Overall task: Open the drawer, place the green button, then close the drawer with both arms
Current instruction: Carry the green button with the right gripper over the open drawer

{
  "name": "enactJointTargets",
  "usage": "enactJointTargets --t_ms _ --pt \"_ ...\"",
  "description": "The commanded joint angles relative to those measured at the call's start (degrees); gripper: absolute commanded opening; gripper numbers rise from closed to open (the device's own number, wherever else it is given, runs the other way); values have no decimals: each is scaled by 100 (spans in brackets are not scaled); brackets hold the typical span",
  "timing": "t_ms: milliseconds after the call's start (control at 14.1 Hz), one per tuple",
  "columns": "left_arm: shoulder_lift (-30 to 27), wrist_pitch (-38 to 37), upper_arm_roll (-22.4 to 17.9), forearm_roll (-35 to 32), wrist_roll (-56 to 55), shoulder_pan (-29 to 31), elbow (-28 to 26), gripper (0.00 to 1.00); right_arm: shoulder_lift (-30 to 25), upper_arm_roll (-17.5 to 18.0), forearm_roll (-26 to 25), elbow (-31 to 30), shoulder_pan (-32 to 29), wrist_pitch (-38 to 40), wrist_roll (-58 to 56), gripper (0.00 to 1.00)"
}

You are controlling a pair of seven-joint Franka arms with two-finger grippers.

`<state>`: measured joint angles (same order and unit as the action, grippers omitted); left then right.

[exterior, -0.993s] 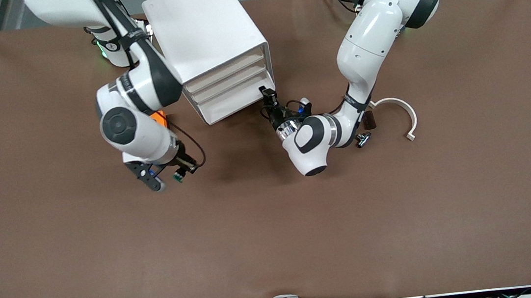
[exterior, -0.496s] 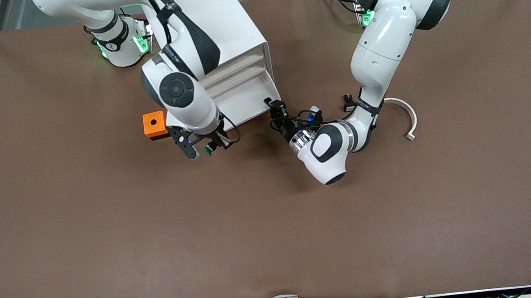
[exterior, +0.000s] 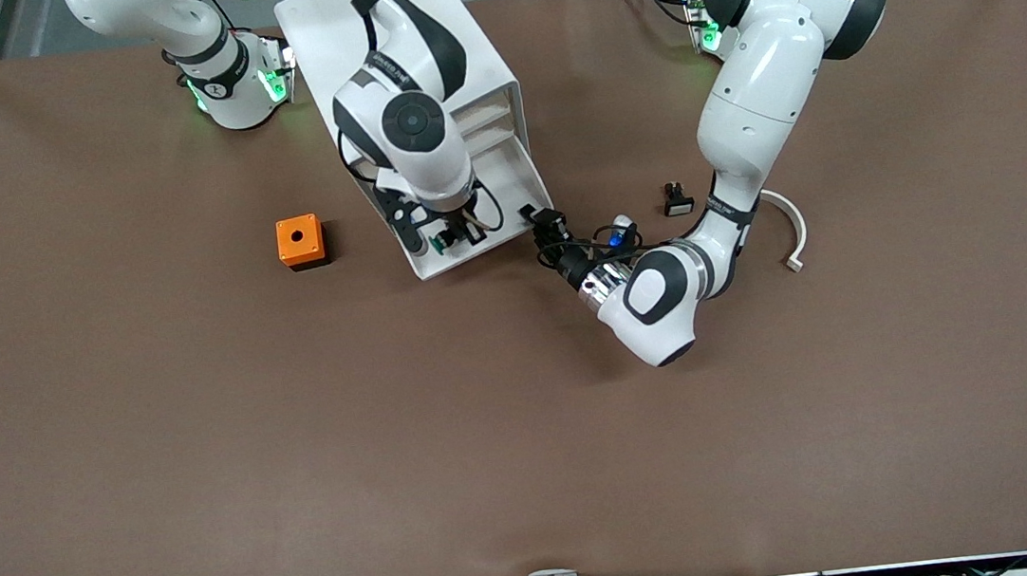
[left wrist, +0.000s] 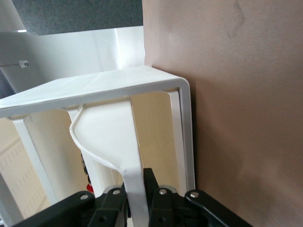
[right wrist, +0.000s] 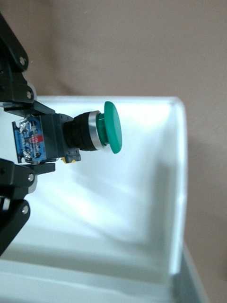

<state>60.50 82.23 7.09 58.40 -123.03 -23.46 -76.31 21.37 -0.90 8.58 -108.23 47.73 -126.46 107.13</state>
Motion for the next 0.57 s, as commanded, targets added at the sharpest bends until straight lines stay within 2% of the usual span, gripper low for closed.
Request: enactJointTargets --t_ms 0,142,213,284,355,496 --pt "129 74 47 180 51 96 107 15 -72 -59 73 -119 236 -90 335 0" --pt "129 83 47 267 51 96 107 23 -45 -59 73 -102 359 -90 432 0" --pt "146 83 47 311 86 96 107 33 -36 -59 65 -102 377 -90 432 2" --pt "147 100 47 338 165 105 107 53 25 -59 65 -76 412 -90 441 2" --pt "147 100 47 347 453 122 107 79 34 -59 73 -58 500 -124 441 2" --pt "129 92 47 618 1147 123 116 99 87 -59 73 -23 553 -239 519 3"
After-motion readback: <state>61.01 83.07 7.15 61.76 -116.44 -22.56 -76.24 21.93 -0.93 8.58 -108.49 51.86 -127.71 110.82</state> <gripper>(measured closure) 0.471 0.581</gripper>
